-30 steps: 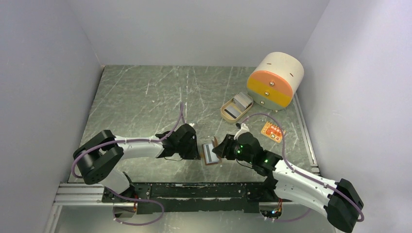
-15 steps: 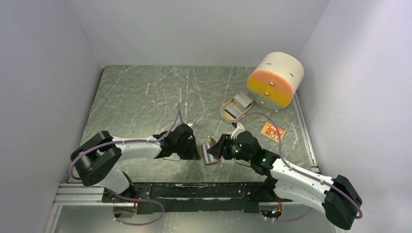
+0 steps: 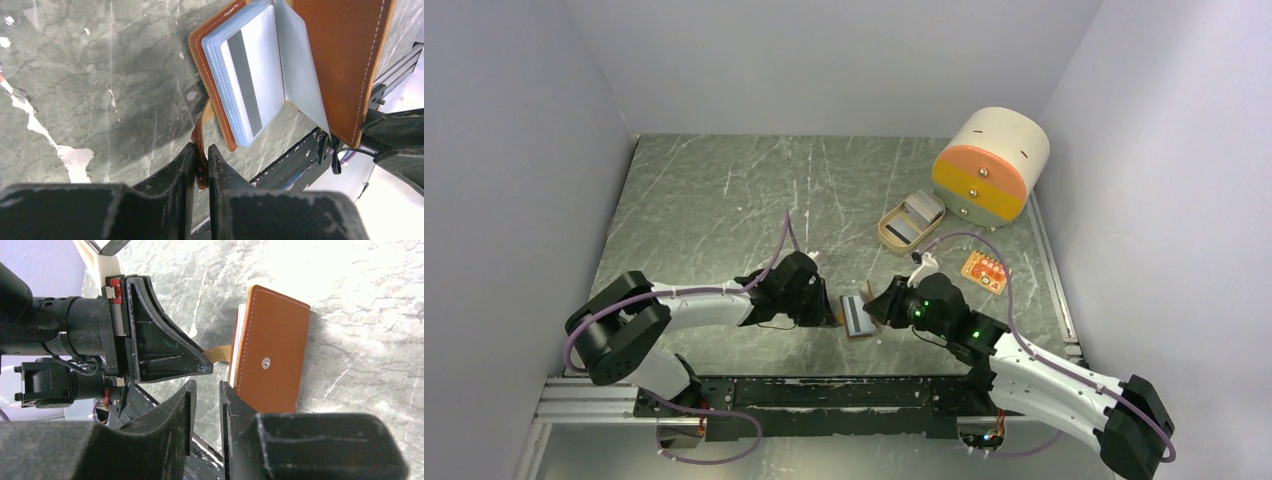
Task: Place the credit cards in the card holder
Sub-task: Close the card holder at the center of the board.
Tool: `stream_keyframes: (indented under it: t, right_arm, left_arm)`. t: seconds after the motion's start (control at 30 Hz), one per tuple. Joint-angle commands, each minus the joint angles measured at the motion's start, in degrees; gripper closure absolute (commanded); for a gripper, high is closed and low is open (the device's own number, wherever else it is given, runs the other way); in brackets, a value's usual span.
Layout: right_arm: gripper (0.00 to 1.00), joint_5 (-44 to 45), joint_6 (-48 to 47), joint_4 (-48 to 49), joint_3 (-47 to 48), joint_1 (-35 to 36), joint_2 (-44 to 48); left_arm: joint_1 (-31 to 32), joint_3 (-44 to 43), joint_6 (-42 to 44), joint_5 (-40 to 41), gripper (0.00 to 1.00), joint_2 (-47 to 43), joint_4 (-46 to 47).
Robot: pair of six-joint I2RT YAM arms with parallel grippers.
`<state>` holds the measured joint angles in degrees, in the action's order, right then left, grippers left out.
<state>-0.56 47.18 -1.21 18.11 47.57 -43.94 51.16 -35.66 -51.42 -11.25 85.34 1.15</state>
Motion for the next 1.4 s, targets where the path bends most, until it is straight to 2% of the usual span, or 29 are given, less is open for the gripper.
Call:
stream_keyframes:
  t: [0.0, 0.1, 0.2, 0.3, 0.37, 0.43, 0.53, 0.7, 0.77, 0.83, 1.0, 1.2, 1.37]
  right_arm:
    - [0.72, 2.2, -0.9, 0.5, -1.5, -0.2, 0.3]
    - [0.7, -1.0, -0.5, 5.9, -3.3, -0.3, -1.7]
    - [0.6, -6.3, 0.6, 12.9, -4.0, -0.2, -5.5]
    - [0.59, -9.1, 0.2, 14.1, -2.4, -0.2, -7.5]
    - [0.59, -7.9, -0.9, 10.2, 0.1, -0.2, -6.2]
    - [0.58, -3.0, -3.3, 2.5, 3.7, -0.2, -3.6]
    - [0.5, 6.9, -6.8, -8.8, 7.8, -0.3, 0.1]
    - [0.44, 13.9, -8.2, -17.7, 10.3, -1.5, 2.6]
    - [0.5, 15.5, -7.5, -19.0, 9.5, -2.3, 3.4]
    - [0.61, 15.2, -7.3, -18.7, 7.7, -3.5, 4.1]
    - [0.81, 7.3, -6.8, -11.5, 2.6, -5.3, 2.6]
    - [0.85, -2.7, -4.1, 2.8, -3.1, -5.2, -2.7]
    - [0.85, -4.7, -3.9, 7.6, -3.8, -4.7, -7.4]
  left_arm:
    - [-0.4, 0.7, -0.5, -1.9, 0.83, -0.9, 2.7]
    - [-0.4, 0.6, -0.5, -2.0, 0.83, -0.7, 2.6]
    - [-0.5, 0.7, -0.6, -2.0, 0.83, -0.5, 2.7]
    - [-0.6, 0.7, -0.5, -1.9, 0.83, -0.2, 3.0]
    - [-0.8, 0.7, -0.4, -1.9, 0.83, 0.4, 3.1]
    - [-1.1, 0.7, -0.3, -2.0, 0.83, 1.0, 3.0]
    - [-1.3, 1.1, -0.4, -2.0, 0.84, 1.4, 3.3]
    - [-1.4, 0.9, 0.0, -1.3, 0.86, 2.1, 2.6]
    - [-1.4, 1.1, -0.1, -1.6, 0.86, 2.1, 3.0]
    - [-1.4, 1.1, -0.2, -1.9, 0.86, 2.1, 3.4]
    - [-1.4, 1.0, -0.1, -2.1, 0.85, 1.7, 3.2]
    - [-1.6, 0.9, -0.6, -3.7, 0.83, 1.4, 4.6]
    - [-1.7, 0.5, -1.1, -6.1, 0.8, 1.7, 6.2]
